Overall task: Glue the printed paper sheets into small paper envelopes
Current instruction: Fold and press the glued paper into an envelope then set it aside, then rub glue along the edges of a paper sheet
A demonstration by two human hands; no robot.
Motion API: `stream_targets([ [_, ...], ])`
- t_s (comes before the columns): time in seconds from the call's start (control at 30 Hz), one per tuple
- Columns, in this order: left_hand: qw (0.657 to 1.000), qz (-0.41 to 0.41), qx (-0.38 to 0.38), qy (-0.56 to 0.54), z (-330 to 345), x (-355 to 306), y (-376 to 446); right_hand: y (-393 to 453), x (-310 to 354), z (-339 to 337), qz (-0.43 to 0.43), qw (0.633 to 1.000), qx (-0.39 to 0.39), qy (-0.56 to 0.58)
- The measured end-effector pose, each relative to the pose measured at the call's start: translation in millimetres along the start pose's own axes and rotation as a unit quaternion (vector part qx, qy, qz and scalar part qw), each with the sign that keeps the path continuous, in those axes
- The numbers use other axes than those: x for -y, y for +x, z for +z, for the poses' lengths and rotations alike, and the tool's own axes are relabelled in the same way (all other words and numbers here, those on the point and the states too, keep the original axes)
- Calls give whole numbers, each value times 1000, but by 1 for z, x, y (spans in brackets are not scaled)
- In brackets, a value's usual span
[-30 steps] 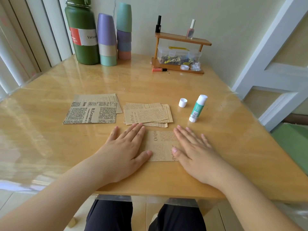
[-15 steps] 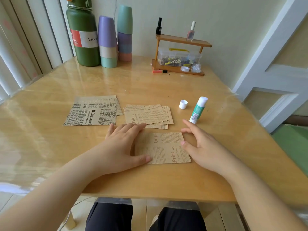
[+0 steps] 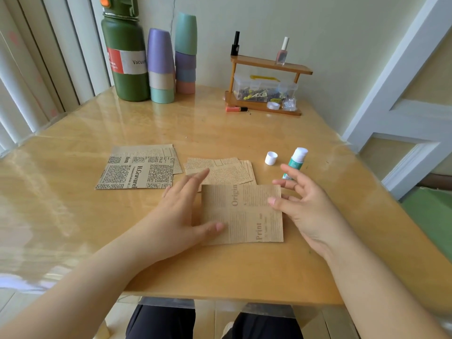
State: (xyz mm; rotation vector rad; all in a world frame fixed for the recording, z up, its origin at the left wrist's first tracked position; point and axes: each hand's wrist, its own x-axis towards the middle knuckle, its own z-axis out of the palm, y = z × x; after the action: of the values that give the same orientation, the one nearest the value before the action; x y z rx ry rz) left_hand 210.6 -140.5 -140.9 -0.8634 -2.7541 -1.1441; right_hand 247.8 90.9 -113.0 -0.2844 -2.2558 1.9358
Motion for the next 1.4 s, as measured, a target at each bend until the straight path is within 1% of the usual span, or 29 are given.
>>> stream_targets([
  [0.07, 989, -46, -60, -124, -5, -4, 4, 0, 4, 1, 0, 998, 3, 70],
  [0.1, 973, -80, -74, -204, -9, -6, 6, 0, 7, 2, -2, 995, 6, 99],
  [0.17, 923, -130, -72, -355, -16, -8, 8, 2, 13, 8, -4, 990, 14, 143],
  [0.2, 906, -142, -65, -392, -21, -9, 9, 3, 15, 12, -5, 987, 17, 159],
  [0.23, 899, -149, -64, -408, -24, -8, 8, 5, 15, 16, -5, 985, 20, 169],
  [0.33, 893, -172, -105, -403, -35, 3, 6, 13, 17, 32, -7, 987, 23, 157],
  [0.37, 890, -186, -127, -395, -41, 9, 5, 17, 17, 37, -15, 991, 22, 134],
  [0.43, 890, -214, -171, -366, -58, 26, 4, 25, 16, 44, -46, 998, 21, 36],
  [0.53, 891, -252, -219, -308, -85, 57, 3, 38, 13, 51, -92, 985, 48, -137],
  [0.6, 889, -279, -232, -280, -97, 74, 3, 47, 12, 54, -106, 953, 75, -273],
  [0.67, 897, -308, -230, -217, -101, 83, 3, 54, 14, 58, -109, 900, 116, -405],
  [0.7, 905, -315, -226, -175, -102, 86, 3, 57, 14, 61, -111, 877, 140, -445],
  [0.73, 914, -318, -221, -126, -101, 88, 2, 59, 14, 64, -113, 862, 161, -467],
  [0.8, 930, -307, -200, -16, -99, 89, 1, 64, 14, 71, -123, 846, 186, -484],
  [0.83, 934, -297, -192, 44, -97, 89, 0, 66, 14, 73, -125, 842, 190, -489],
  [0.9, 931, -264, -190, 165, -93, 86, -1, 68, 14, 75, -120, 838, 189, -497],
  [0.97, 932, -208, -186, 231, -86, 74, -1, 68, 14, 75, -121, 842, 176, -496],
  [1.03, 954, -135, -146, 224, -77, 55, 1, 65, 12, 74, -133, 841, 153, -502],
  [1.1, 975, -60, -86, 195, -65, 38, 7, 62, 10, 74, -154, 821, 131, -533],
  [1.13, 979, -26, -62, 193, -58, 30, 12, 62, 9, 74, -165, 814, 122, -543],
  [1.2, 978, 21, -31, 204, -45, 20, 23, 61, 8, 74, -184, 814, 106, -541],
  [1.3, 975, 19, -7, 222, -29, 17, 40, 61, 7, 75, -206, 811, 88, -541],
  [1.33, 972, 19, -12, 233, -26, 17, 44, 61, 6, 75, -210, 806, 89, -546],
  [1.4, 967, 26, -43, 249, -22, 17, 48, 58, 5, 73, -218, 803, 93, -547],
])
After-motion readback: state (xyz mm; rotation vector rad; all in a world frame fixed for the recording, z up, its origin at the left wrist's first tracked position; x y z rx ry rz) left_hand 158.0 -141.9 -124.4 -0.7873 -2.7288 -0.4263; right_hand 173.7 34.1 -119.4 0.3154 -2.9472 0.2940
